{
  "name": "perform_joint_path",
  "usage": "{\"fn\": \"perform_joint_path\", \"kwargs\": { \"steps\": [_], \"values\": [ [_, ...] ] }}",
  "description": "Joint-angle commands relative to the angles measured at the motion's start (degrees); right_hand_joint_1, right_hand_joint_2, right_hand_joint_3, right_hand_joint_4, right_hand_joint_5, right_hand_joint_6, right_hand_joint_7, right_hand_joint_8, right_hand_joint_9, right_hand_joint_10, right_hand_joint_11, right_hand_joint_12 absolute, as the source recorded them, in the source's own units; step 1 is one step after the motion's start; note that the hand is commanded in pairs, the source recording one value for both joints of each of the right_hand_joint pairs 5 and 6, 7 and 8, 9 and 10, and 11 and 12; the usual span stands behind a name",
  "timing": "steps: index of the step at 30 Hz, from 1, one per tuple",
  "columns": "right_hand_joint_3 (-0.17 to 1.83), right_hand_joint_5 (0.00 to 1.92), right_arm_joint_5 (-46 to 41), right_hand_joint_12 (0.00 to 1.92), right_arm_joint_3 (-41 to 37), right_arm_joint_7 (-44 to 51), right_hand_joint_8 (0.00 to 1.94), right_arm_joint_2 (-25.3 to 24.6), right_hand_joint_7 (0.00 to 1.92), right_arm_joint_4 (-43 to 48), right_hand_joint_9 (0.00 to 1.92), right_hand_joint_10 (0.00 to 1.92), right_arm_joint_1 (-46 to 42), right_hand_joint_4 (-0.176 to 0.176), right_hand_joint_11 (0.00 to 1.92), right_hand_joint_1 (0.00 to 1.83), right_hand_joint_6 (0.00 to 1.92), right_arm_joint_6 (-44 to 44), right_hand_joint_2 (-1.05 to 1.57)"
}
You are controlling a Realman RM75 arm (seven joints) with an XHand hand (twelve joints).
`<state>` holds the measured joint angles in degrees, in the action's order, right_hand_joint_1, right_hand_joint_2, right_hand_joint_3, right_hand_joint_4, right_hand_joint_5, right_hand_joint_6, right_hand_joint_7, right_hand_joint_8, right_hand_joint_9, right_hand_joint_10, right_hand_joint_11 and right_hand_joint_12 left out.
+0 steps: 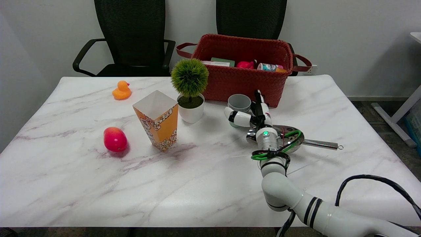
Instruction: Pick up the green cup.
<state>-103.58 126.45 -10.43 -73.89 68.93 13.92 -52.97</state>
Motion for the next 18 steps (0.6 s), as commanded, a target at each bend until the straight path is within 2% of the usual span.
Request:
{"fn": "perform_joint_path", "kwargs": {
  "steps": [1,6,7,11,13,16,18],
  "values": [
    [0.89,0.26,-0.03,0.0,-0.21,0.41,0.45,0.1,0.45,-0.21,0.28,0.28,-0.07,0.0,0.0,1.2,0.26,1.63,0.3],
    [0.84,0.45,-0.03,0.0,-0.21,0.41,0.5,0.1,0.5,-0.45,0.36,0.36,-0.07,0.0,0.0,1.21,0.45,1.63,0.38],
    [0.8,0.51,-0.03,0.0,-0.21,0.41,0.55,0.1,0.55,-0.45,0.42,0.42,0.0,0.0,0.0,1.21,0.51,1.56,0.44],
    [0.77,0.66,-0.03,0.18,-0.29,0.41,0.75,0.02,0.75,-0.53,0.6,0.6,0.08,0.0,0.18,1.24,0.66,1.31,0.56],
    [0.76,0.68,-0.03,0.25,-0.29,0.41,0.81,0.02,0.81,-0.77,0.65,0.65,0.09,0.0,0.25,1.24,0.68,1.31,0.61],
    [0.75,0.72,-0.03,0.38,-0.68,0.41,1.04,-0.06,1.04,-0.93,0.76,0.76,0.17,0.0,0.38,1.25,0.72,1.31,0.71],
    [0.76,0.74,0.12,0.43,-1.0,0.41,1.1,-0.06,1.1,-1.01,0.8,0.8,0.17,0.0,0.43,1.25,0.74,1.31,0.74]
  ]
}}
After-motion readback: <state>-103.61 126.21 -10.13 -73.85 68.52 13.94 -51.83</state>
